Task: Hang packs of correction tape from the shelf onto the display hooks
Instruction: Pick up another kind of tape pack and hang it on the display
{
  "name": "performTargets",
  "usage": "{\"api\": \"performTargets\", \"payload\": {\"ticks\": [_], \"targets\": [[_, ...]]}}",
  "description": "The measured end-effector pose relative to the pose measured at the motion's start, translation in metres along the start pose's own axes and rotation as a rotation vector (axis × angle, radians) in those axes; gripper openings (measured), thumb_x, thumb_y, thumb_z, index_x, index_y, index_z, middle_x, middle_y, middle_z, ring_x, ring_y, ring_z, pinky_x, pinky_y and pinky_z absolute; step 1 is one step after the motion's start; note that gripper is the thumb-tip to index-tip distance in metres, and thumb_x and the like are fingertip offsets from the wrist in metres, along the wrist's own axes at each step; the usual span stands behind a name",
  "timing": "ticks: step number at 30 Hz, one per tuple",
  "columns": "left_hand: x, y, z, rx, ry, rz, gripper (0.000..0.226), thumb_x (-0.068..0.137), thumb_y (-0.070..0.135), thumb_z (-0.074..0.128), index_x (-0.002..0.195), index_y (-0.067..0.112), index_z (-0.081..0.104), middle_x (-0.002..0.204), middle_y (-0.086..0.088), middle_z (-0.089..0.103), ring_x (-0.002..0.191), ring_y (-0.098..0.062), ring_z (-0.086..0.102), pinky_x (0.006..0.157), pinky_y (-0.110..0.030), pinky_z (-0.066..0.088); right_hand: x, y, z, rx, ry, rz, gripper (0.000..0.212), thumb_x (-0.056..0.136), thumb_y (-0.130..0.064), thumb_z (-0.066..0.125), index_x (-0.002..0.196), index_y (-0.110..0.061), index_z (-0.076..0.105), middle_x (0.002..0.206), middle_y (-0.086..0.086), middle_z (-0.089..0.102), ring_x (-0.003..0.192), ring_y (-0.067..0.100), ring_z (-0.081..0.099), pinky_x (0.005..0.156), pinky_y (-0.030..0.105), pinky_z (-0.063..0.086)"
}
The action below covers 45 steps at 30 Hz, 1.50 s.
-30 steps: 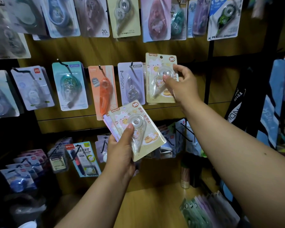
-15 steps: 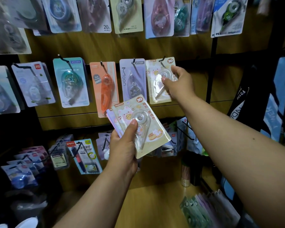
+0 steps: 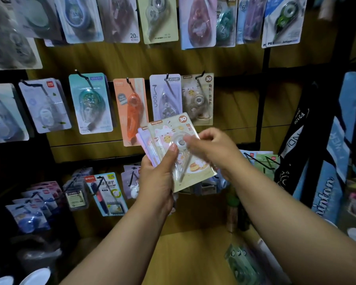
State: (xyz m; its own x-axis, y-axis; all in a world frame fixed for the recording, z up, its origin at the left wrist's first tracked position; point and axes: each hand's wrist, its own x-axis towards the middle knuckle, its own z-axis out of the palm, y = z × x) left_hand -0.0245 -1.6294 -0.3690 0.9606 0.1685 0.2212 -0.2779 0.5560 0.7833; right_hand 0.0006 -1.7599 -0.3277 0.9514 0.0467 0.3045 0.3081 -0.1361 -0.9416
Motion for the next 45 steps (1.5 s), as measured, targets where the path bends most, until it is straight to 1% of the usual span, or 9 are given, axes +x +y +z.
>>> {"api": "performTargets", "payload": {"ticks": [3, 7, 10, 13, 17, 22, 28, 35, 45], "targets": [[-0.003, 0.002, 0.003, -0.036, -0.018, -0.019, 0.053, 0.081, 0.022, 0.071, 0.131, 0.015, 0.054, 0.114, -0.013, 0.071, 0.093, -0.033, 0.073, 0.069, -0.047, 0.059, -0.007, 0.007, 0.001, 0.088, -0.01, 0.026, 0.03, 0.072, -0.024, 0.081, 0.087, -0.008, 0.061, 0.081, 0.005, 0.07, 0.061, 0.013, 0.065, 0.049, 0.021, 0.049], [-0.004, 0.005, 0.007, -0.084, -0.013, -0.037, 0.037, 0.094, 0.024, 0.059, 0.129, 0.013, 0.055, 0.115, -0.013, 0.071, 0.098, -0.031, 0.071, 0.075, -0.052, 0.06, -0.006, 0.011, -0.005, 0.204, 0.032, 0.02, 0.026, 0.076, -0.018, 0.077, 0.092, -0.004, 0.062, 0.095, 0.016, 0.073, 0.086, 0.03, 0.072, 0.075, 0.039, 0.059], [-0.004, 0.004, 0.007, -0.038, 0.012, -0.034, 0.034, 0.097, 0.024, 0.056, 0.129, 0.014, 0.055, 0.114, -0.011, 0.072, 0.098, -0.029, 0.072, 0.082, -0.053, 0.058, -0.004, 0.016, -0.009, 0.253, 0.061, 0.012, 0.018, 0.078, -0.018, 0.076, 0.088, -0.009, 0.063, 0.094, 0.016, 0.074, 0.091, 0.034, 0.07, 0.085, 0.047, 0.056], [-0.004, 0.003, 0.004, 0.023, 0.063, -0.004, 0.03, 0.097, 0.027, 0.055, 0.126, 0.017, 0.056, 0.113, -0.006, 0.073, 0.094, -0.025, 0.073, 0.075, -0.045, 0.06, 0.002, 0.017, -0.015, 0.273, 0.156, -0.065, 0.022, 0.079, -0.015, 0.076, 0.095, -0.014, 0.062, 0.099, 0.012, 0.073, 0.09, 0.028, 0.072, 0.084, 0.045, 0.057], [-0.003, 0.007, 0.002, 0.025, 0.105, 0.024, 0.031, 0.098, 0.026, 0.055, 0.127, 0.015, 0.057, 0.116, -0.009, 0.071, 0.098, -0.03, 0.071, 0.075, -0.046, 0.06, 0.017, 0.002, -0.03, 0.217, 0.269, -0.219, 0.051, 0.078, -0.018, 0.076, 0.117, -0.03, 0.046, 0.106, 0.007, 0.071, 0.089, 0.022, 0.072, 0.075, 0.037, 0.059], [-0.001, 0.007, 0.001, 0.037, 0.114, 0.018, 0.031, 0.097, 0.028, 0.056, 0.125, 0.015, 0.057, 0.116, -0.009, 0.071, 0.099, -0.029, 0.071, 0.074, -0.043, 0.06, 0.048, -0.022, -0.042, 0.114, 0.354, -0.359, 0.048, 0.082, -0.018, 0.073, 0.123, -0.029, 0.051, 0.118, 0.001, 0.064, 0.098, 0.021, 0.068, 0.057, 0.023, 0.054], [-0.002, 0.003, 0.002, 0.045, 0.106, 0.007, 0.027, 0.097, 0.028, 0.057, 0.121, 0.015, 0.058, 0.103, -0.006, 0.074, 0.073, -0.019, 0.075, 0.057, -0.035, 0.06, 0.076, -0.029, -0.039, 0.032, 0.37, -0.369, 0.044, 0.081, -0.023, 0.075, 0.122, -0.02, 0.06, 0.116, -0.007, 0.059, 0.115, 0.018, 0.059, 0.087, 0.046, 0.057], [-0.001, 0.002, 0.0, 0.039, 0.115, -0.003, 0.027, 0.097, 0.026, 0.058, 0.121, 0.015, 0.058, 0.104, -0.005, 0.074, 0.073, -0.017, 0.074, 0.056, -0.032, 0.058, 0.081, -0.03, -0.034, 0.01, 0.378, -0.363, 0.042, 0.084, -0.022, 0.071, 0.124, -0.019, 0.058, 0.114, -0.009, 0.056, 0.114, 0.016, 0.057, 0.087, 0.036, 0.057], [-0.002, 0.004, 0.003, 0.014, 0.09, -0.009, 0.027, 0.097, 0.026, 0.057, 0.122, 0.015, 0.058, 0.109, -0.008, 0.073, 0.08, -0.02, 0.074, 0.056, -0.031, 0.058, 0.106, -0.024, -0.027, -0.143, 0.318, -0.278, 0.052, 0.085, -0.018, 0.069, 0.134, -0.018, 0.051, 0.13, 0.003, 0.057, 0.111, 0.024, 0.061, 0.093, 0.043, 0.054]]}}
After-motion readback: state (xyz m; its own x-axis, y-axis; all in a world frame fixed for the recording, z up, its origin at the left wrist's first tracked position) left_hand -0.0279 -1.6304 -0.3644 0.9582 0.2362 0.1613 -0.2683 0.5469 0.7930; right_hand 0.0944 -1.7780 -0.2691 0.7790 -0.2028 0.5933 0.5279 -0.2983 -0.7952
